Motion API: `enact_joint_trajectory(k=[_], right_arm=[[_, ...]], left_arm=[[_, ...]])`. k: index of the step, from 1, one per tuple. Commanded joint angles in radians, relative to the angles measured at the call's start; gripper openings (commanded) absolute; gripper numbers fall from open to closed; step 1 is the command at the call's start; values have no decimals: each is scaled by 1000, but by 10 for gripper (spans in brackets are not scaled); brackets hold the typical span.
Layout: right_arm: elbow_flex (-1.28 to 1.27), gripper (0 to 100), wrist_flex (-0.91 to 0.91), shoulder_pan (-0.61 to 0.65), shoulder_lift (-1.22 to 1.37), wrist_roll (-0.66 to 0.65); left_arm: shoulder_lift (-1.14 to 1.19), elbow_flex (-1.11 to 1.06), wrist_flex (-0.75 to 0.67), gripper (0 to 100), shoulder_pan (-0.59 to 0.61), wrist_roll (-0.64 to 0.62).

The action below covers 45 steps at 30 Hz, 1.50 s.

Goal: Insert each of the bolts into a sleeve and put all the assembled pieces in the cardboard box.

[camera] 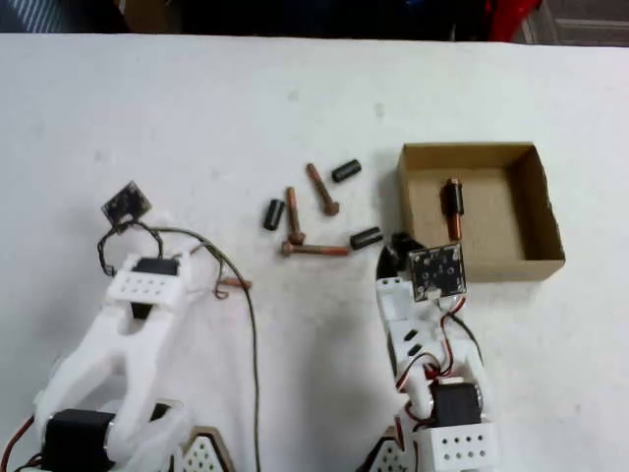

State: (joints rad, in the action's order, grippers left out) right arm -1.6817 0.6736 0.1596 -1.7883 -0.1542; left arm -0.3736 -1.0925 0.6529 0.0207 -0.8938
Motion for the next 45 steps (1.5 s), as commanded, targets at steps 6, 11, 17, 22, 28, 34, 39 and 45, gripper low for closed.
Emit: enact_joint_trajectory(k=[6, 11, 17, 22, 28, 34, 39, 45], right_arm=[[-9, 17, 4, -12, -12, 0], [-9, 17, 4, -12, -12, 0], [-9, 17, 4, -12, -12, 0], [-9, 17, 4, -12, -12, 0], [-9, 17, 4, -12, -12, 0], [-9, 17, 4, -12, -12, 0], [-9, 17, 4, -12, -12, 0], [-9, 17, 4, -10, -12, 0]], left_arm=[[-36, 3, -25, 117, 42, -11], [-19, 6, -25, 117, 42, -11], [170, 117, -5, 117, 42, -11], [278, 236, 87, 113, 42, -9], [366, 296, 91, 112, 42, -6], [377, 308, 84, 16, 39, -3], [377, 347, 123, 35, 36, 97], [377, 454, 299, 24, 38, 419]])
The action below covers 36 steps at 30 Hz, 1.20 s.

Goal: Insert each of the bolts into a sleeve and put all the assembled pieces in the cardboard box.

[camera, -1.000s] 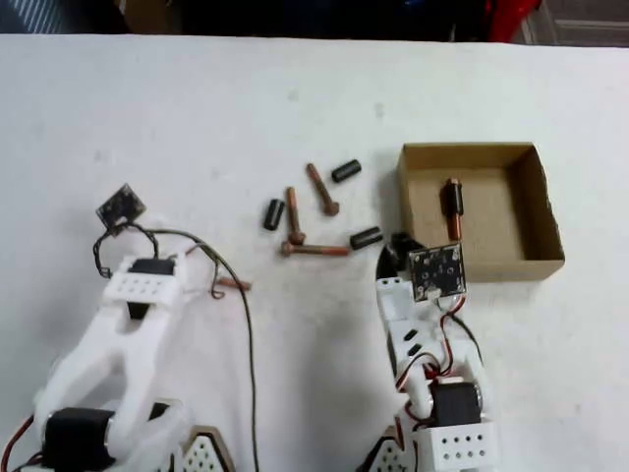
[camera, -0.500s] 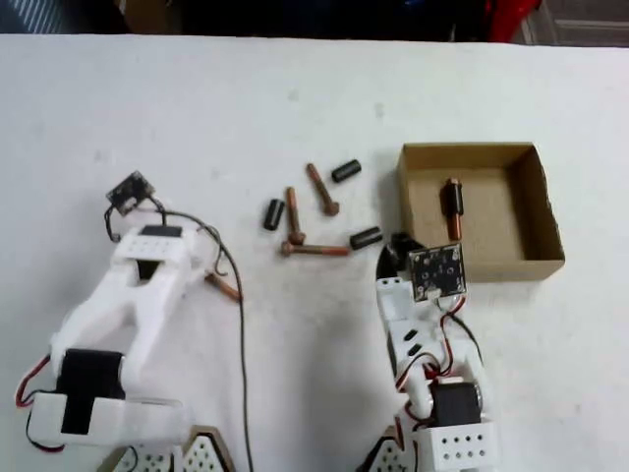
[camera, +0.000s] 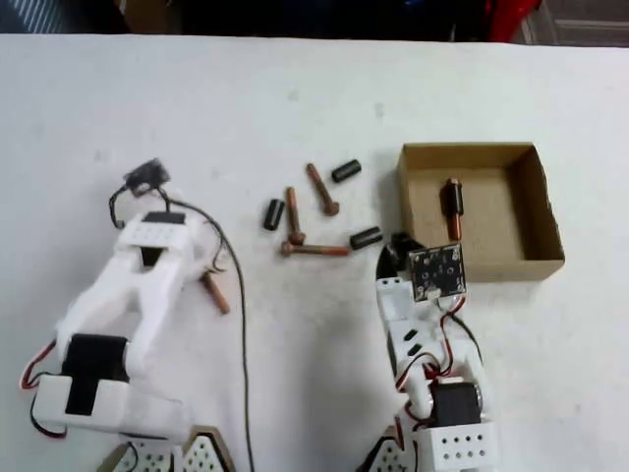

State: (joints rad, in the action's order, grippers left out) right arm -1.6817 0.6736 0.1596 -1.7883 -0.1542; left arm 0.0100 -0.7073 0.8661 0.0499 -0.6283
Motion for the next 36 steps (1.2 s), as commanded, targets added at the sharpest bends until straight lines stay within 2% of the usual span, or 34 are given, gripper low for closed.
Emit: enact_joint_trajectory(k=[1, 7, 11, 17, 24, 30, 36], right_arm=[[-9, 17, 4, -10, -12, 0], [-9, 17, 4, -7, -12, 0], [-9, 17, 4, -5, -12, 0], [-9, 17, 4, 12, -10, 0], [-9, 17, 2, 202, -10, 0], [-9, 17, -54, 369, -12, 3], [-9, 17, -193, 438, -12, 6]], left_arm=[[-7, 86, 118, 24, 8, 216], [-1, 129, 203, 24, 7, 592], [1, 126, 198, 23, 7, 717], [2, 123, 203, 22, 1, 744], [2, 71, 196, 22, -42, 744], [2, 64, 137, 22, -7, 738], [2, 64, 133, 22, 4, 738]])
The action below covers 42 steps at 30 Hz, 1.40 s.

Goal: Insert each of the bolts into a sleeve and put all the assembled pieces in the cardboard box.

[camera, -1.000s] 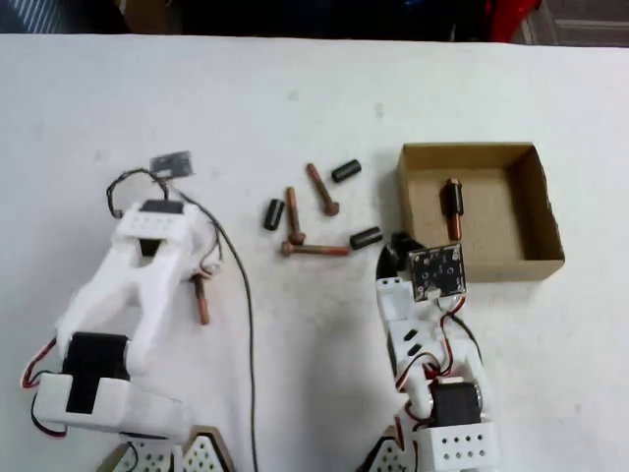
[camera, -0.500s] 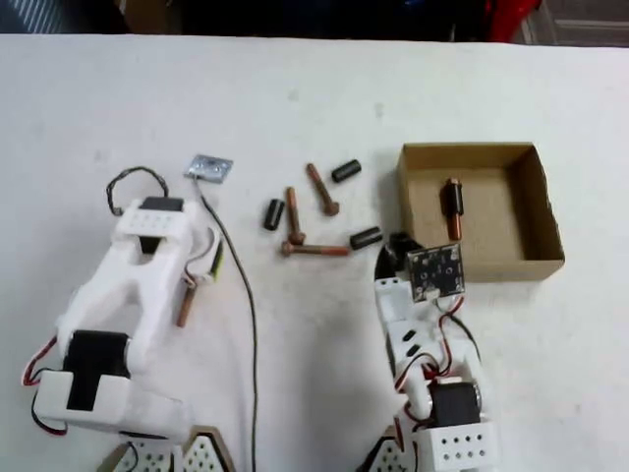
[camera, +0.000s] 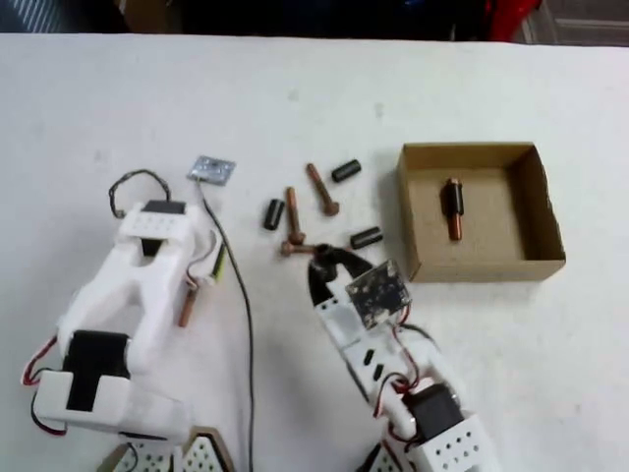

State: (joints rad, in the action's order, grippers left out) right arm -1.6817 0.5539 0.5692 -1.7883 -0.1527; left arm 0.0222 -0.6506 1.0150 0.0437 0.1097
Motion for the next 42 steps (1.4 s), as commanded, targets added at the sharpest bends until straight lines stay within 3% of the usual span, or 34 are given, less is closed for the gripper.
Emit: enact_joint_trajectory(k=[1, 8, 16, 24, 30, 34, 42], right_arm=[[-9, 17, -90, 39, -12, 5], [-9, 17, -122, 125, -12, 6], [-9, 17, -114, 124, -12, 8], [-9, 17, -36, 119, -12, 8], [-9, 17, -36, 119, -10, 8], [-9, 17, -36, 119, -10, 8], [-9, 17, -45, 117, -10, 166]], left_arm=[[-10, 8, -15, 22, 12, -2], [-19, -21, -21, 21, -10, -2], [-107, 18, -32, 20, -15, -2], [-424, -51, -71, 20, -36, -2], [-713, -170, -206, 21, -76, -5], [-920, -256, -250, 21, -127, -80], [-1231, -308, -250, 23, -165, -107]])
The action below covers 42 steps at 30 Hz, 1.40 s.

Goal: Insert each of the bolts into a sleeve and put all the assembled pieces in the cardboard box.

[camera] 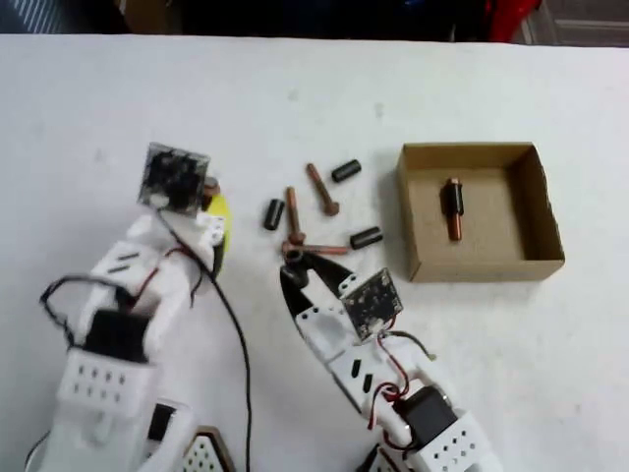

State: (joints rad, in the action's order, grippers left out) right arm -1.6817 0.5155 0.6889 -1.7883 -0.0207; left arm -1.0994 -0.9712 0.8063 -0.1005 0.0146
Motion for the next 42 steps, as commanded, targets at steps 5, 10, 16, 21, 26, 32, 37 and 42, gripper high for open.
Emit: enact_joint_trajectory(k=[5, 10, 16, 21, 26, 32, 37, 42], right_arm=[[-9, 17, -85, -2, -10, 35], [-9, 17, -142, 2, -10, 31], [-9, 17, -189, 4, -10, 29], [-9, 17, -194, 4, -10, 29], [-9, 17, -237, 16, -10, 28], [-9, 17, -232, 70, -10, -77], [-9, 17, -231, 68, -10, -126], [-9, 17, -193, 68, -10, -127]], left_arm=[[-265, 12, -58, 23, -122, -12], [-389, 5, -143, 23, -182, -14], [-421, 3, -149, 23, -213, -170], [-438, -15, -149, 23, -237, -190], [-484, -114, -261, 23, -266, -190], [-533, -190, -331, 23, -274, -192], [-544, -192, -310, 23, -326, -192], [-547, -192, -249, 23, -332, -196]])
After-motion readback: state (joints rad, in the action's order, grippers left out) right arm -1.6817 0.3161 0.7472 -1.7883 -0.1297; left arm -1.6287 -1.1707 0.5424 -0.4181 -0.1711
